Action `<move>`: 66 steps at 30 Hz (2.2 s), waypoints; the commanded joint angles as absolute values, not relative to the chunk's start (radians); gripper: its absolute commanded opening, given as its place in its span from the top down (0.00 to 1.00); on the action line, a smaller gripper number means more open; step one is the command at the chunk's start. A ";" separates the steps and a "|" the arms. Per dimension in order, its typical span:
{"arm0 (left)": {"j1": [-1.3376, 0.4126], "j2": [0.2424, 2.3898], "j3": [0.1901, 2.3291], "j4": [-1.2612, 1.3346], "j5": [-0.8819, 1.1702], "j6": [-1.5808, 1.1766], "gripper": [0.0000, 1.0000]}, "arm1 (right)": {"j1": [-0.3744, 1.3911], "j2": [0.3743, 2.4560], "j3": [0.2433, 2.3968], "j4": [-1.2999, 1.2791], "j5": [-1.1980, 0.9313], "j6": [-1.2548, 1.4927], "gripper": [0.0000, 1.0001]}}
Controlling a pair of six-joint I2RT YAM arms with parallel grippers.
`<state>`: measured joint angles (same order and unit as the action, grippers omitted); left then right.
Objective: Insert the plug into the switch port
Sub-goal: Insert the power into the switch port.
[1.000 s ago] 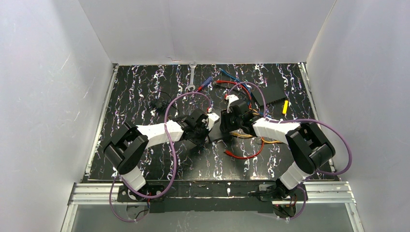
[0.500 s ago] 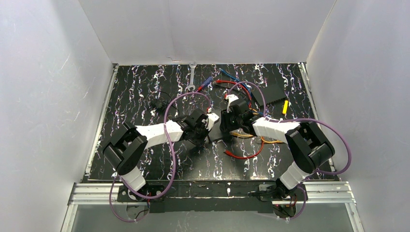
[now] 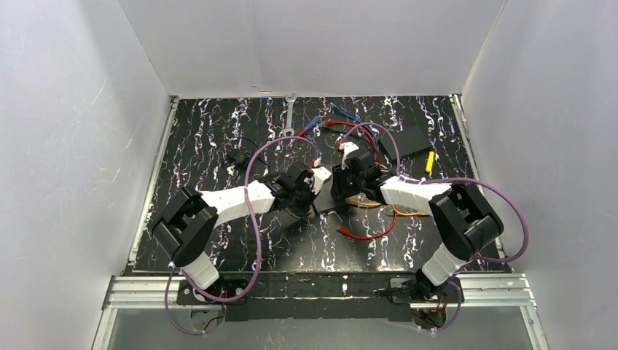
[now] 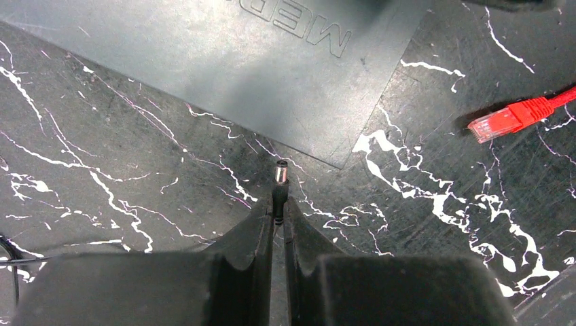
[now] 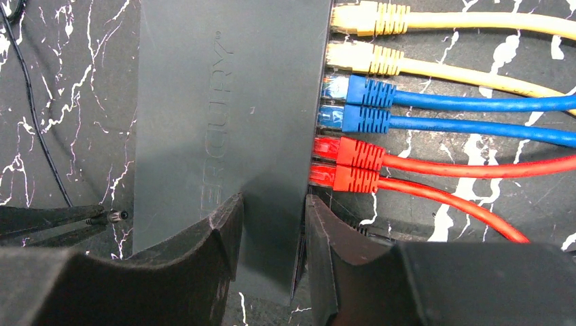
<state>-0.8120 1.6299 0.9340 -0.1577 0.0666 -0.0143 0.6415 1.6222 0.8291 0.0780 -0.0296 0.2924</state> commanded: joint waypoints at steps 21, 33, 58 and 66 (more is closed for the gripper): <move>-0.817 1.674 1.019 -0.220 0.073 -0.005 1.00 | 0.650 1.669 0.848 0.048 -0.074 0.282 0.55; -0.819 1.694 1.035 -0.236 0.083 -0.005 1.00 | 0.650 1.678 0.849 0.055 -0.083 0.293 0.55; -0.823 1.704 1.080 -0.291 0.071 -0.005 1.00 | 0.641 1.691 0.844 0.077 -0.123 0.318 0.57; -0.823 1.701 1.113 -0.313 0.040 -0.005 1.00 | 0.641 1.696 0.843 0.084 -0.133 0.322 0.57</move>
